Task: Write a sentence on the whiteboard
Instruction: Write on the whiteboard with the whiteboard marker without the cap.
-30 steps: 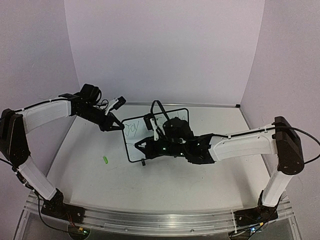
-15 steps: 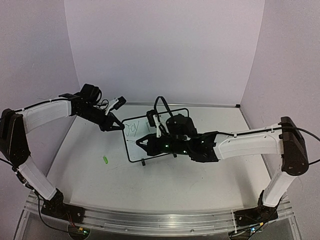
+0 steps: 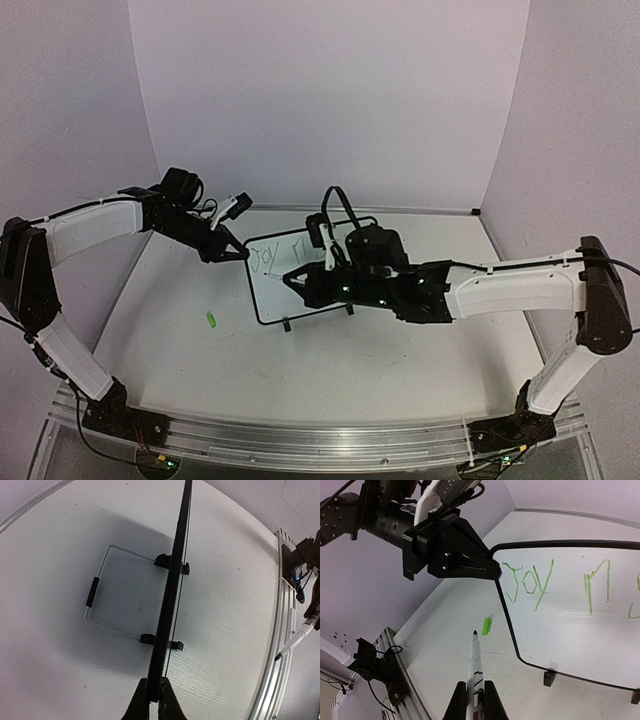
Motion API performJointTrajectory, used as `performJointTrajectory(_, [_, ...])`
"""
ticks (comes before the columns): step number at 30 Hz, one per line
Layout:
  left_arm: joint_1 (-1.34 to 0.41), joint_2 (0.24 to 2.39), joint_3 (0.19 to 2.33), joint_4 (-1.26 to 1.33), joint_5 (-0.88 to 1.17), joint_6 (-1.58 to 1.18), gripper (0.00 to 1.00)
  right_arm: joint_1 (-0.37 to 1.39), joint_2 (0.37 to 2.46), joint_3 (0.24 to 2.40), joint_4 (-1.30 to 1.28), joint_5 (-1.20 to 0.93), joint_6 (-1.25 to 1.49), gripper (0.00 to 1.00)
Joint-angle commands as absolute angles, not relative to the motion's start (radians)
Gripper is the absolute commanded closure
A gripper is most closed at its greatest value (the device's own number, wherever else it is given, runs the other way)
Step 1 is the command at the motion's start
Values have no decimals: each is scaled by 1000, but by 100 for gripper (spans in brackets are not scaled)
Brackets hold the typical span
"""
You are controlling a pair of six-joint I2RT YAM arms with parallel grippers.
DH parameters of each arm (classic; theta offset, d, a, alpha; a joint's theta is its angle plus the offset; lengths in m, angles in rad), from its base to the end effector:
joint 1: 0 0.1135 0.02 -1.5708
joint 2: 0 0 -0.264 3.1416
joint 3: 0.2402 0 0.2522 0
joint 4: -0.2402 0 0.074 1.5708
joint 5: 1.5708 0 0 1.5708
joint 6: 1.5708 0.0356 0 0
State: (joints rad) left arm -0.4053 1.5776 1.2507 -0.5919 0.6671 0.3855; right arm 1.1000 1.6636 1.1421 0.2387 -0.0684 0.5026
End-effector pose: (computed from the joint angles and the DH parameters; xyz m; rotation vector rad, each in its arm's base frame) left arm 0.2991 -0.1523 0.2746 1.1724 2.0860 -0.8314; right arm 0.1756 0.3504 0.2758 -0.6453 1.9190 1.1396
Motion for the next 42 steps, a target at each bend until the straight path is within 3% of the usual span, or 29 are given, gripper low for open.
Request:
performJointTrajectory(1, [-418, 1594, 1239, -580, 594, 411, 100, 1097, 1610, 1116, 268, -51, 515, 100])
performJointTrajectory(25, [-423, 1566, 1235, -597, 547, 416, 100, 1093, 1592, 1107, 334, -149, 492, 100])
performJointTrajectory(42, [-424, 1592, 1247, -603, 561, 413, 100, 970, 1569, 1059, 393, -250, 506, 100])
